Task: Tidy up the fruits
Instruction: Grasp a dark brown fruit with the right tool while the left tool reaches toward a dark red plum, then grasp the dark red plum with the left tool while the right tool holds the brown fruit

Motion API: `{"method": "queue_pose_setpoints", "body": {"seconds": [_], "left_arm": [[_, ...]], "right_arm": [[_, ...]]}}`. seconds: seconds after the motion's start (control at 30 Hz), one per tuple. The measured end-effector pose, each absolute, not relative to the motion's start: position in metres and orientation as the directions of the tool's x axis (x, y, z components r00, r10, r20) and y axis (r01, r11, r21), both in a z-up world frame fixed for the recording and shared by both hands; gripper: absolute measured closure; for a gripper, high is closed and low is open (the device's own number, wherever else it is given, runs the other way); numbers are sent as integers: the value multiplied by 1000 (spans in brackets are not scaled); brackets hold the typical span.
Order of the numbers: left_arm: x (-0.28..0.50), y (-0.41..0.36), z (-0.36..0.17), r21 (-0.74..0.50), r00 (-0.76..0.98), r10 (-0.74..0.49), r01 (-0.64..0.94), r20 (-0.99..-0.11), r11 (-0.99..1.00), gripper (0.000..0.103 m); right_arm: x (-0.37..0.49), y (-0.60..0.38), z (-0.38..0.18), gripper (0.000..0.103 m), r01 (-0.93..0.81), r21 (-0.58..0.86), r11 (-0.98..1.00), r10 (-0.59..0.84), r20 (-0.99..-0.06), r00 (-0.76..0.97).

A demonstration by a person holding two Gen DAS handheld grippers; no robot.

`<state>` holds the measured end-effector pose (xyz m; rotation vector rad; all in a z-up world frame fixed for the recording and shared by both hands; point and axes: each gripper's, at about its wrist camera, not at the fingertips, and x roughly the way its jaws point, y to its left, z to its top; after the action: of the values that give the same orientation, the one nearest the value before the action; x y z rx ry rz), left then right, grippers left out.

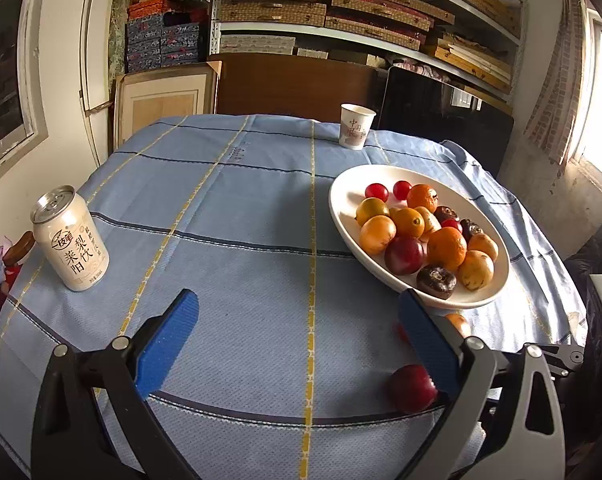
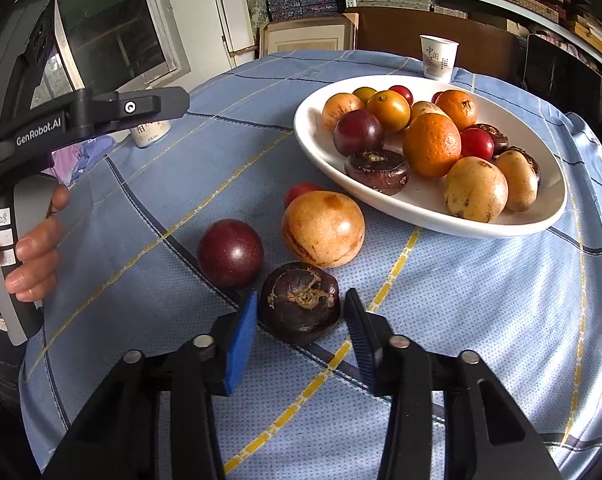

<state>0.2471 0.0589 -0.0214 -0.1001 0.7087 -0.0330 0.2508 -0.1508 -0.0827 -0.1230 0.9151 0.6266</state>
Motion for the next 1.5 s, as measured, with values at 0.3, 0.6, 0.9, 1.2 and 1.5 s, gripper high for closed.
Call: {"method": "queue_pose_setpoints", "body": {"seconds": [0.3, 0.6, 0.9, 1.2, 1.5], "left_arm": [[244, 40, -34, -61, 710, -119, 107, -695, 992, 5], [220, -22, -56, 16, 603, -263, 417, -753, 909, 25], [231, -22, -70, -26, 553, -271, 410, -788, 912, 40], [235, -22, -74, -39, 538, -281, 417, -795, 908, 52], [237, -17, -72, -78, 530, -306, 409, -791, 909, 64]], "right_arm": [[251, -190, -62, 63, -498, 266, 825, 520, -702, 487], [259, -240, -59, 63, -343, 352, 871, 490, -668, 559], [254, -235, -57, 63, -365, 342, 866, 497, -666, 556], [254, -235, -57, 63, -365, 344, 865, 499, -665, 556], [254, -236, -58, 63, -364, 343, 866, 497, -666, 556]]}}
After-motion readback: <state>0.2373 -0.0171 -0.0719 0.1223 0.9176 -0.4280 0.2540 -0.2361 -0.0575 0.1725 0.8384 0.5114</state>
